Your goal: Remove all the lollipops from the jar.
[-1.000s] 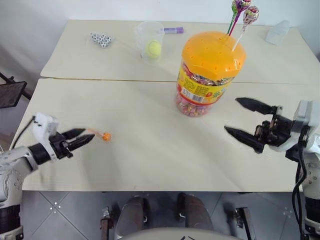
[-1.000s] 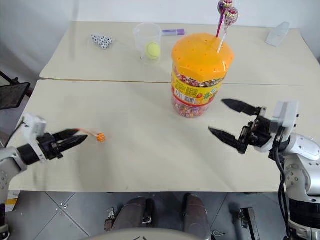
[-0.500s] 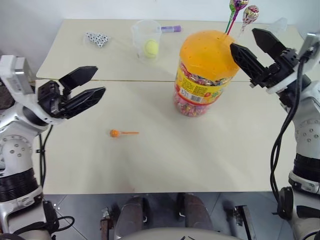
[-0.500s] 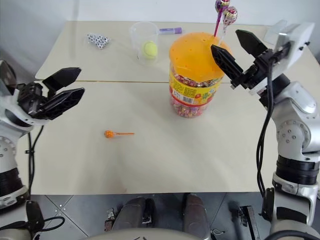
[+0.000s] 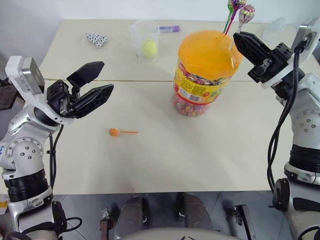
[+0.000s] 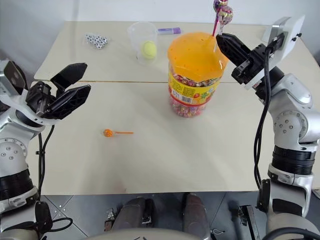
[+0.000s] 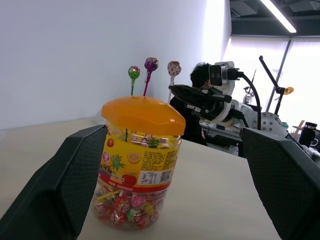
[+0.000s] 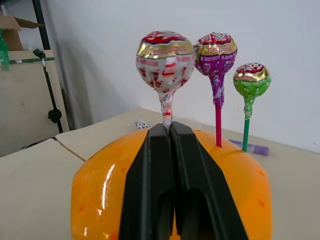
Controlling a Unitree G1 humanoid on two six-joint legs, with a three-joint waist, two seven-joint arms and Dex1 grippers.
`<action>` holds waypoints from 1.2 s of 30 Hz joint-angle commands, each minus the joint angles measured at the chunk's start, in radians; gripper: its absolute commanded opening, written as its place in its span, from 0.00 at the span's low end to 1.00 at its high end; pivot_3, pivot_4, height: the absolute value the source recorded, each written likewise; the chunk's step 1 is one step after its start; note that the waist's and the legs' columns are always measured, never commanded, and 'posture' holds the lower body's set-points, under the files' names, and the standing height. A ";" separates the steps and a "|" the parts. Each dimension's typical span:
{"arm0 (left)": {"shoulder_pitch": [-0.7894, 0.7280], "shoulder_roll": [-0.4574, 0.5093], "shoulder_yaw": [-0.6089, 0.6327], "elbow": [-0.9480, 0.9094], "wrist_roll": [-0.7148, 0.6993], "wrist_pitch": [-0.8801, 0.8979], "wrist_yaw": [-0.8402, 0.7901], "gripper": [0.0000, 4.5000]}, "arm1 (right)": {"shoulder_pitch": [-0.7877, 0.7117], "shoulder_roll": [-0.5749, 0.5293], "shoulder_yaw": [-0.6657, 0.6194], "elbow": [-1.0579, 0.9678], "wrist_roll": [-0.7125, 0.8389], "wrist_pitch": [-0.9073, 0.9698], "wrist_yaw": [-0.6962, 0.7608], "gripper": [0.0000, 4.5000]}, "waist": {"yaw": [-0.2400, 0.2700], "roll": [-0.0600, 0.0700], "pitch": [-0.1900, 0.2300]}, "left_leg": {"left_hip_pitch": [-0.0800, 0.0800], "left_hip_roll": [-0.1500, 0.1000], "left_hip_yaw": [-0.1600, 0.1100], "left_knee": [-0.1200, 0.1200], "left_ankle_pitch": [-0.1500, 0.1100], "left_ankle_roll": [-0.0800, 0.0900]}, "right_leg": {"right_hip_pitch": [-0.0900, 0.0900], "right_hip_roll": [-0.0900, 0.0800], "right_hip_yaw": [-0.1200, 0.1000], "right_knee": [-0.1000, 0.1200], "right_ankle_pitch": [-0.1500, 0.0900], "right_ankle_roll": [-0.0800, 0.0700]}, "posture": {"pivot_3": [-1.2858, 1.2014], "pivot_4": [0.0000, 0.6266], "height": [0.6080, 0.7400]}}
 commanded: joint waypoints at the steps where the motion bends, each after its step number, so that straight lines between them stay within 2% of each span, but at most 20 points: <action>1: -0.015 -0.013 -0.001 -0.027 -0.019 -0.037 -0.008 1.00 | -0.032 0.001 -0.019 -0.007 0.008 -0.005 0.008 0.00 | -0.001 0.000 0.000 | 0.000 0.000 0.000 0.000 0.000 0.000 | 0.000 0.000 0.000 0.000 0.000 0.000 | 0.52 0.24 1.00; 4: -0.024 -0.026 -0.009 -0.023 -0.028 -0.038 0.001 1.00 | -0.043 0.025 -0.080 0.000 0.084 -0.006 0.019 0.00 | -0.002 0.000 0.000 | 0.000 0.000 0.000 0.000 0.000 0.000 | 0.000 0.000 0.000 0.000 0.000 0.000 | 0.52 0.24 1.00; 7: -0.040 -0.046 -0.013 -0.017 -0.042 -0.039 0.007 1.00 | -0.084 0.055 -0.219 0.040 0.209 -0.025 -0.024 0.00 | 0.000 0.000 0.000 | 0.000 0.000 0.000 0.000 0.000 0.000 | 0.000 0.000 0.000 0.000 0.000 0.000 | 0.52 0.24 1.00; 10: -0.046 -0.046 -0.039 -0.008 -0.021 -0.046 -0.020 1.00 | -0.061 -0.088 -0.239 0.124 0.151 0.025 0.025 0.00 | 0.007 0.000 0.000 | -0.001 0.000 0.000 0.000 0.000 0.000 | 0.000 0.000 0.000 0.000 0.000 0.000 | 0.52 0.24 1.00; 11: -0.041 -0.030 -0.072 0.001 0.018 -0.062 -0.059 1.00 | 0.018 -0.235 -0.172 0.181 0.055 0.094 0.087 0.00 | 0.013 0.000 0.000 | -0.001 0.000 0.000 0.000 0.000 0.000 | 0.001 0.000 0.000 -0.001 0.000 0.000 | 0.52 0.24 1.00; 12: -0.034 -0.016 -0.098 0.005 0.048 -0.073 -0.088 1.00 | 0.087 -0.337 -0.124 0.222 -0.018 0.133 0.123 0.00 | 0.018 0.000 0.000 | -0.001 0.000 0.000 0.000 0.000 0.001 | 0.001 0.000 -0.001 -0.002 0.000 0.000 | 0.52 0.24 1.00; 14: -0.018 0.008 -0.146 0.018 0.109 -0.110 -0.141 1.00 | 0.193 -0.460 -0.050 0.269 -0.118 0.172 0.147 0.00 | 0.024 -0.002 -0.001 | -0.001 -0.001 0.003 -0.001 -0.001 0.002 | 0.003 0.000 -0.003 -0.004 0.000 0.000 | 0.52 0.24 1.00; 16: -0.009 0.021 -0.174 0.022 0.148 -0.135 -0.166 1.00 | 0.253 -0.505 -0.001 0.281 -0.175 0.176 0.159 0.00 | 0.020 -0.002 -0.001 | -0.001 -0.001 0.006 -0.002 -0.001 0.002 | 0.004 0.001 -0.004 -0.008 0.000 0.000 | 0.52 0.24 1.00; 19: 0.000 0.034 -0.218 0.032 0.209 -0.174 -0.200 1.00 | 0.342 -0.531 0.121 0.322 -0.338 0.099 0.178 0.00 | 0.000 -0.001 0.000 | 0.000 0.001 0.012 -0.001 0.000 0.001 | 0.002 0.001 -0.002 -0.010 0.000 0.000 | 0.52 0.24 1.00; 24: 0.006 0.025 -0.232 0.024 0.216 -0.172 -0.186 1.00 | 0.419 -0.488 0.198 0.363 -0.457 -0.020 0.215 0.00 | -0.006 0.000 0.000 | 0.002 0.002 0.016 -0.001 0.001 0.000 | 0.001 0.001 0.000 -0.007 0.000 0.000 | 0.52 0.24 1.00; 28: 0.007 0.023 -0.212 0.015 0.195 -0.157 -0.160 1.00 | 0.445 -0.475 0.158 0.348 -0.417 -0.003 0.301 0.22 | -0.001 0.000 0.000 | 0.002 0.002 0.015 -0.001 0.000 0.000 | 0.002 0.001 0.000 -0.008 0.000 0.000 | 0.52 0.24 1.00; 31: -0.006 0.006 -0.176 0.019 0.154 -0.139 -0.116 1.00 | 0.413 -0.427 0.018 0.293 -0.287 -0.106 0.416 0.45 | 0.000 0.000 0.000 | 0.002 0.002 0.013 -0.001 0.000 0.000 | 0.002 0.001 0.000 -0.008 0.000 0.000 | 0.52 0.24 1.00; 33: -0.019 -0.017 -0.148 0.020 0.115 -0.123 -0.074 1.00 | 0.347 -0.379 -0.068 0.259 -0.186 -0.111 0.443 0.58 | -0.001 0.001 0.000 | 0.002 0.002 0.008 -0.001 0.000 0.000 | 0.002 0.001 0.000 -0.008 0.000 0.000 | 0.52 0.24 1.00; 36: -0.053 -0.069 -0.100 0.026 0.053 -0.113 0.015 1.00 | 0.197 -0.314 -0.112 0.209 -0.083 -0.060 0.405 0.58 | 0.000 0.002 0.001 | 0.002 0.002 0.007 0.000 0.000 0.000 | 0.002 0.000 0.000 -0.007 0.000 0.000 | 0.52 0.24 1.00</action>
